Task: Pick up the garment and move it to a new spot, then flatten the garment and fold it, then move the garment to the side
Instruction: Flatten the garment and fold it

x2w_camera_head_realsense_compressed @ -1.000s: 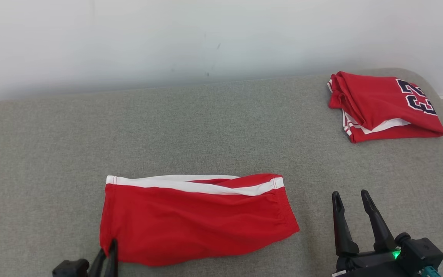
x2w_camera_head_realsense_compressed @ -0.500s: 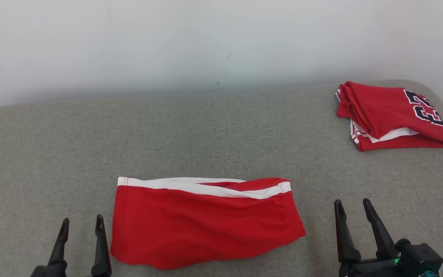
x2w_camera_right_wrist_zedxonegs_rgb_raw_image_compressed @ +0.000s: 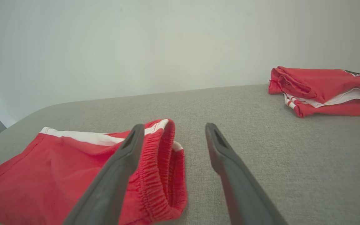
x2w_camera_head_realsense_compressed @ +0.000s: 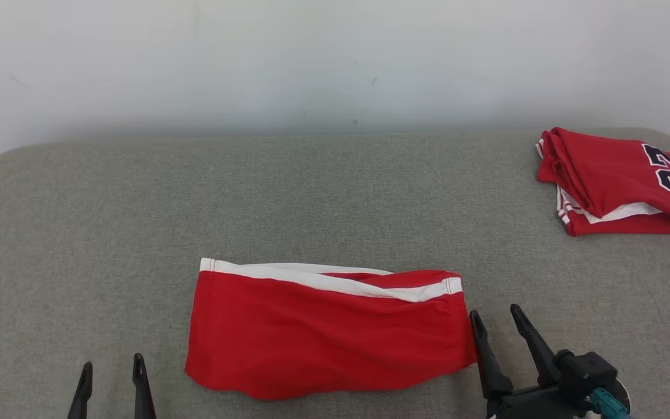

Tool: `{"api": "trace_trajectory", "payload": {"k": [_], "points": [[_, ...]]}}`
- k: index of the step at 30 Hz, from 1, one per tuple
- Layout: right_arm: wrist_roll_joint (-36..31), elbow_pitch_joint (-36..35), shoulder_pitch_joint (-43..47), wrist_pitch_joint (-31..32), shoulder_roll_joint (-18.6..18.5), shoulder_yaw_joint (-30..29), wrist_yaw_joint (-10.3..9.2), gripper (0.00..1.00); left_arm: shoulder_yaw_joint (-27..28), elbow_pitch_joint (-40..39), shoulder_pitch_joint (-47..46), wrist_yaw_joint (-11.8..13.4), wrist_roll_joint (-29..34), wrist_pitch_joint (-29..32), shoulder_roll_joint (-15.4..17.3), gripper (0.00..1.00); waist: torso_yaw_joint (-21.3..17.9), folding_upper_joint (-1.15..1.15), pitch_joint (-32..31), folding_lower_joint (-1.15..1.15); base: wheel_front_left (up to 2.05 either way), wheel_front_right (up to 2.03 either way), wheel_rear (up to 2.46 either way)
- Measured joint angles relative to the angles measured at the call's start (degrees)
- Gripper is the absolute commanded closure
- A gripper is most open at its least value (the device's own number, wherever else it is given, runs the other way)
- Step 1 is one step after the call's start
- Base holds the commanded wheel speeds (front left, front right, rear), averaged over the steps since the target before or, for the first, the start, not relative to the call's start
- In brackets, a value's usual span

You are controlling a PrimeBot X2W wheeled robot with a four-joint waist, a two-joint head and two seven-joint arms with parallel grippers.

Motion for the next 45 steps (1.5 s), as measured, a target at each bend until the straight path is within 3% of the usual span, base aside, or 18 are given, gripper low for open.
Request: {"api": "trace_trajectory", "payload": {"k": [15,25,26,27,28,35,45], "points": [[-1.6,27.2,-14.9,1.0,-0.8,2.9,0.00,0.00,1.4,0.4,-1.6,-2.0,1.6,0.0,-1.4,0.00,4.5,0.00,1.0,0.00,0.00,0.00,0.00],[2.8,36.7,-20.0,3.3,-0.3,4.2,0.00,0.00,1.6,1.9,-2.7,-3.0,0.9,0.0,-1.5,0.00,5.9,0.00,2.0,0.00,0.00,0.00,0.00],[5.4,37.5,-20.6,4.4,-0.1,5.5,0.00,0.57,1.4,2.2,-2.7,-3.0,0.9,0.0,-1.5,0.00,6.0,0.00,1.7,0.00,0.00,0.00,0.00],[6.5,37.8,-20.8,5.2,0.0,6.4,0.00,0.69,1.2,2.2,-2.7,-2.9,0.9,0.0,-1.5,0.00,6.1,0.00,1.5,0.00,0.00,0.00,0.00],[8.2,37.9,-20.8,5.8,0.0,7.1,0.00,1.00,1.0,2.4,-2.7,-2.8,0.9,0.0,-1.5,0.00,6.1,0.00,1.3,0.00,0.00,0.00,0.00],[16.5,37.0,-20.9,9.2,-2.9,11.3,0.03,1.00,-0.2,3.0,-2.4,-2.5,0.4,0.0,-1.5,0.00,5.7,0.00,-0.3,0.00,0.00,0.00,0.00],[22.7,34.6,-21.2,10.6,-16.4,12.0,0.02,1.00,-0.6,3.1,-1.3,-2.4,0.1,0.0,-1.5,0.00,3.9,0.00,-1.6,0.00,0.00,0.00,0.00]]}}
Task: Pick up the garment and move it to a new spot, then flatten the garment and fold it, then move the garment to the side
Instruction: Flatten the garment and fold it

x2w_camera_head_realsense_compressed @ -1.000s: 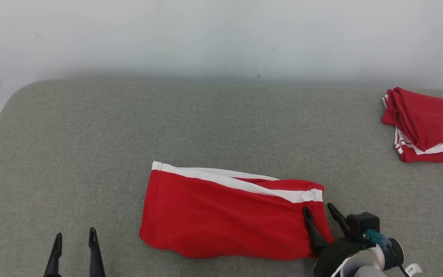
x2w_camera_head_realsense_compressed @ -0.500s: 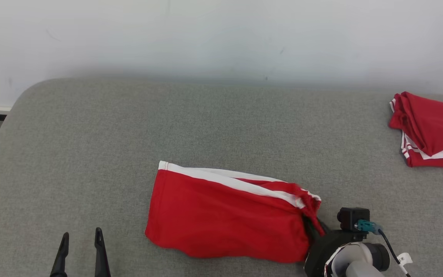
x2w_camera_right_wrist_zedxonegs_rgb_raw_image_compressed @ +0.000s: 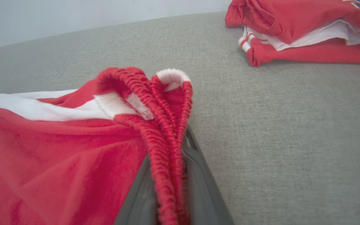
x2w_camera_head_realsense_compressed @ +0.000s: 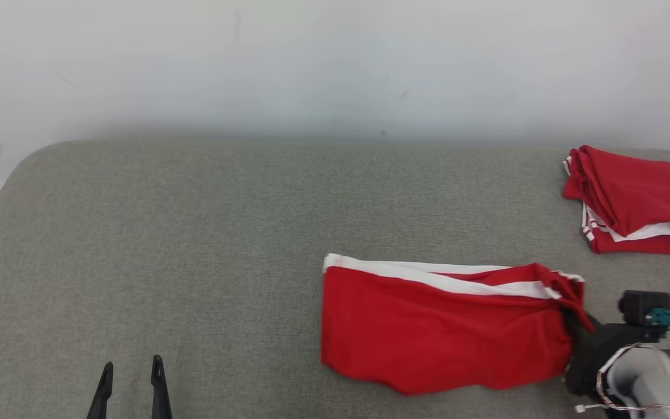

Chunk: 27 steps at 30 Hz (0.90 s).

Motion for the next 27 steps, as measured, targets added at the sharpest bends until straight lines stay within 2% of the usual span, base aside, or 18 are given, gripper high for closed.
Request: {"api": "trace_trajectory", "payload": {"k": [4,8,18,21,27], "points": [[2.0,-1.4,0.1,1.8,-3.0,0.5,-0.01,1.00,-0.1,0.0,0.2,0.1,-0.1,0.0,0.0,0.00,-0.9,0.00,-0.3,0.00,0.00,0.00,0.00],[4.8,-4.7,0.2,4.1,-3.6,1.9,-0.01,1.00,-0.2,0.3,0.5,0.2,-0.4,0.0,0.0,0.00,-1.9,0.00,-0.6,0.00,0.00,0.00,0.00],[21.0,-18.3,1.1,15.5,-3.4,2.1,-0.02,1.00,-0.8,0.7,0.7,0.2,-0.8,0.0,0.0,0.00,-3.3,0.00,-1.2,0.00,0.00,0.00,0.00],[25.4,-21.0,1.0,19.9,-2.4,1.1,-0.02,1.00,-1.2,0.9,0.7,0.2,-1.0,0.0,0.0,0.00,-3.1,0.00,-1.2,0.00,0.00,0.00,0.00],[30.4,-21.1,-0.7,27.1,2.9,-1.5,-0.02,1.00,-2.2,1.2,0.2,0.2,-1.6,0.0,0.0,0.00,-2.1,0.00,-1.0,0.00,0.00,0.00,0.00]]}}
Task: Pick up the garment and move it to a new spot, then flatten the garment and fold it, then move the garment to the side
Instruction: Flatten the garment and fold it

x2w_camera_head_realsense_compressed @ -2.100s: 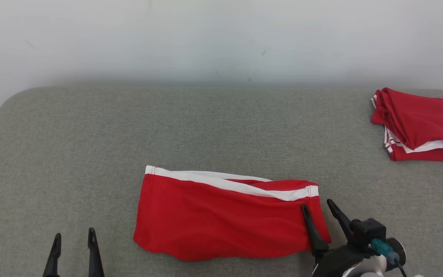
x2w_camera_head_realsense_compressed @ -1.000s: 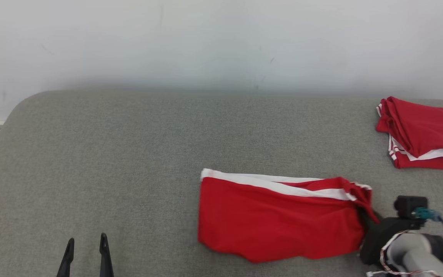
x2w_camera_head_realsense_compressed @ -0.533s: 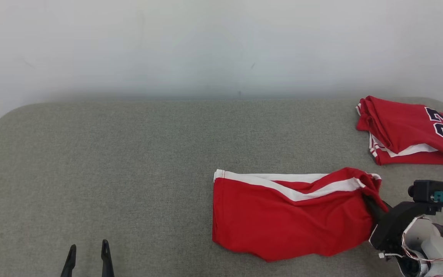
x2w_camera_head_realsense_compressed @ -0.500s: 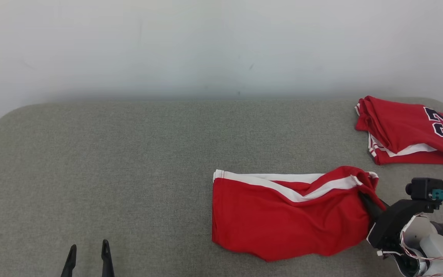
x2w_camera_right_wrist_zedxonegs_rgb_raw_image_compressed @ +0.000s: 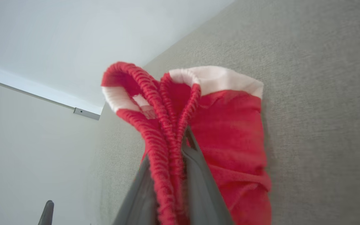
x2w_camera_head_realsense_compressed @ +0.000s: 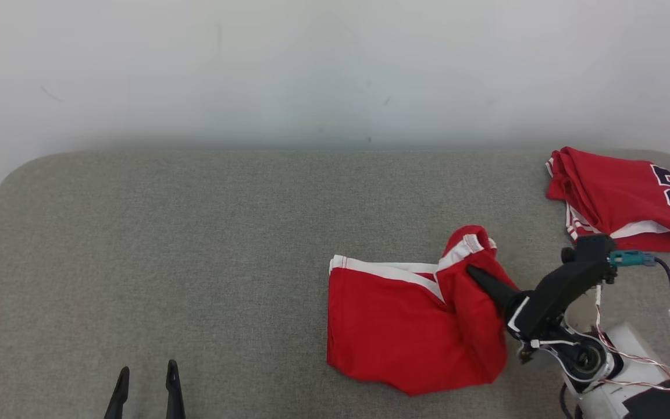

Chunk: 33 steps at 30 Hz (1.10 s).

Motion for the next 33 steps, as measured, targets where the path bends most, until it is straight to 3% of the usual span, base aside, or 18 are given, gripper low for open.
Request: {"api": "trace_trajectory", "payload": {"k": [5,12,22,28,29,30,31,33], "points": [[0.0,2.8,-2.9,3.2,5.5,-1.6,0.00,1.00,-0.9,0.3,0.0,0.2,-0.2,0.0,0.0,0.00,1.3,0.00,0.3,0.00,0.00,0.00,0.00],[-6.5,8.1,-6.6,4.2,11.7,-1.5,0.00,1.00,-2.0,1.4,-1.2,0.3,-0.9,0.0,0.0,0.00,3.2,0.00,0.8,0.00,0.00,0.00,0.00],[-18.7,16.6,-8.8,-2.6,14.6,-1.3,0.00,1.00,-3.3,2.1,-1.8,0.8,-2.6,0.0,0.0,0.00,5.9,0.00,1.4,0.00,0.00,0.00,0.00],[-21.1,19.9,-9.7,-5.2,15.8,0.0,0.00,1.00,-3.9,2.5,-2.3,0.9,-3.0,0.0,0.0,0.00,6.6,0.00,2.0,0.00,0.00,0.00,0.00],[-22.1,19.7,-9.8,-5.8,15.8,1.5,0.00,0.89,-3.9,2.6,-2.3,0.9,-3.0,0.0,0.0,0.00,6.7,0.00,2.0,0.01,0.00,0.00,0.00],[-23.8,19.2,-9.9,-6.9,15.8,3.1,0.00,0.55,-3.9,2.7,-2.3,0.9,-3.0,0.0,0.0,0.00,6.8,0.00,1.9,0.00,0.00,0.00,0.00],[-24.6,18.8,-10.0,-7.8,16.0,4.0,0.00,0.00,-3.8,2.8,-2.3,0.9,-3.0,0.0,0.0,0.00,6.8,0.00,1.9,0.00,0.00,0.00,0.00],[-24.5,18.5,-10.0,-9.4,16.2,4.6,0.00,0.00,-3.7,2.9,-2.3,0.9,-3.0,0.0,0.0,0.00,6.7,0.00,1.6,0.00,0.00,0.00,0.00]]}}
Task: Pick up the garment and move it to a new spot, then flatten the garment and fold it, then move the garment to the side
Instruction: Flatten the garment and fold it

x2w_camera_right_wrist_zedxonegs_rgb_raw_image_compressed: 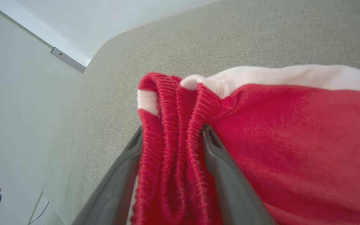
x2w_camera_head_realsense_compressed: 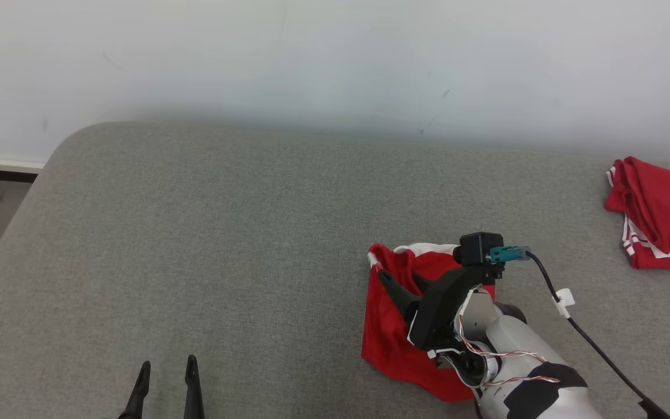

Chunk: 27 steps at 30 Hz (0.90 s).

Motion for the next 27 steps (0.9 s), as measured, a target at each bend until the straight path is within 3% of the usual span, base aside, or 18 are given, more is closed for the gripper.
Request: {"api": "trace_trajectory", "payload": {"k": [11,15,21,27], "points": [[-1.1,-8.0,1.1,-10.4,-6.3,5.0,0.00,0.00,1.6,0.2,1.0,-0.2,0.8,0.0,0.0,0.00,-2.2,0.00,-1.3,0.00,0.00,0.00,0.00],[-1.2,-11.1,3.2,-17.3,-9.4,4.5,0.00,0.00,2.9,-0.2,1.1,-0.6,1.8,0.0,0.0,0.00,-4.0,0.00,-1.6,0.00,0.00,0.00,0.00],[-5.8,-13.8,7.2,-26.0,-12.0,4.0,0.00,0.00,4.6,-0.7,1.2,-0.9,3.0,0.0,0.0,0.00,-6.3,0.00,-2.0,0.00,0.00,0.00,0.00],[-14.2,-18.3,12.5,-28.2,-12.9,-1.1,0.00,0.00,5.9,-1.0,1.2,-1.1,3.4,0.0,0.0,0.00,-8.5,0.00,-2.3,0.00,0.00,0.00,0.00]]}}
